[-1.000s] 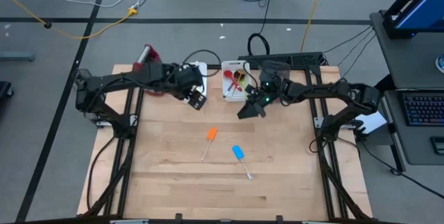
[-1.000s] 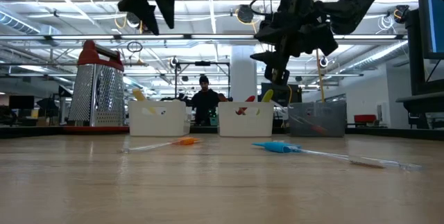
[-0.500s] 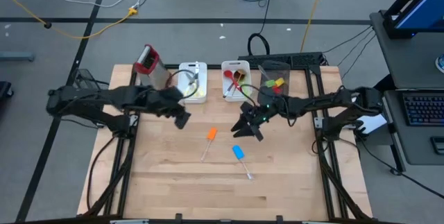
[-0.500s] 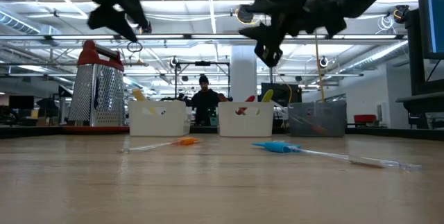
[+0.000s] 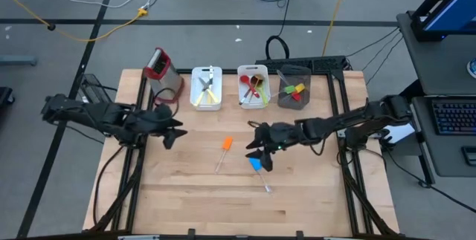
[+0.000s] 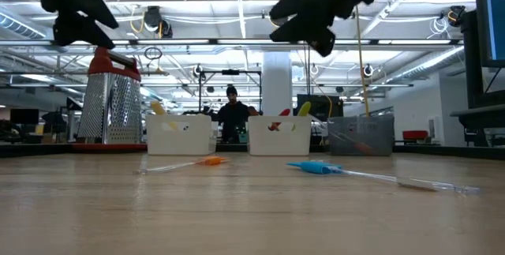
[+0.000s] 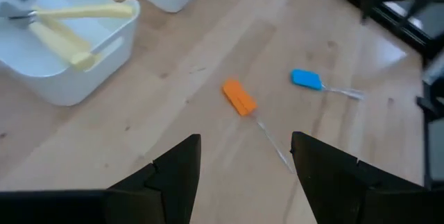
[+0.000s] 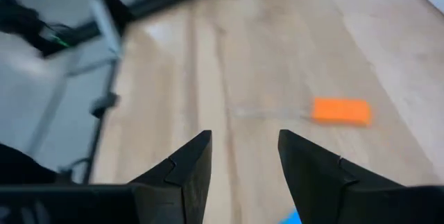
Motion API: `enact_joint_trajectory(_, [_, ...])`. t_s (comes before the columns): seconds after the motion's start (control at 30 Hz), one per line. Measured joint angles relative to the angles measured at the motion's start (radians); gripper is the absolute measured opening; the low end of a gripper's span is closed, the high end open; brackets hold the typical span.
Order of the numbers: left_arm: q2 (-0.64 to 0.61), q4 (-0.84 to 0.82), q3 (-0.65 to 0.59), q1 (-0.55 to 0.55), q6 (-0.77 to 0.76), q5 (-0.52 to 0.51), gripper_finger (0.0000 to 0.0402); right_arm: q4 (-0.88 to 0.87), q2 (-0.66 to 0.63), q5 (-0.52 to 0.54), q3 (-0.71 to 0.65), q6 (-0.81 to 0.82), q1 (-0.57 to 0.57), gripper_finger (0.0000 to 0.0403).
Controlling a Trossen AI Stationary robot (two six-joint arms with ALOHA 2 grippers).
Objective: Pick & Place Kitchen Items
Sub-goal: Put the blue spatula into the black bin
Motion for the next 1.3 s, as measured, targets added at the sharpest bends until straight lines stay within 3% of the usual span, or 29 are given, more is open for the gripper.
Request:
enact_joint_trajectory(0.17, [-0.064,0.009,-0.030,-0.038,0.050,-0.024,0.0230,-0.279,0.022,0.116,0.111,0.104,0.054,0.0160])
enact_joint_trajectory(0.37, [-0.117,0.010,-0.054,-0.071,0.090,-0.053,0.0230,-0.396,0.052,0.138,0.157,0.246,0.102,0.0160])
enact_joint_trajectory(0.6, [-0.164,0.008,-0.106,-0.083,0.091,-0.053,0.0230,-0.409,0.075,0.138,0.156,0.348,0.119,0.0160])
enact_joint_trajectory(0.87, [-0.168,0.008,-0.122,-0.083,0.087,-0.053,0.0230,-0.412,0.189,0.037,0.158,0.418,0.129,0.0160])
enact_joint_trajectory(1.3, [-0.168,0.008,-0.122,-0.083,0.109,-0.053,0.0230,-0.356,0.314,-0.023,0.157,0.428,0.131,0.0160])
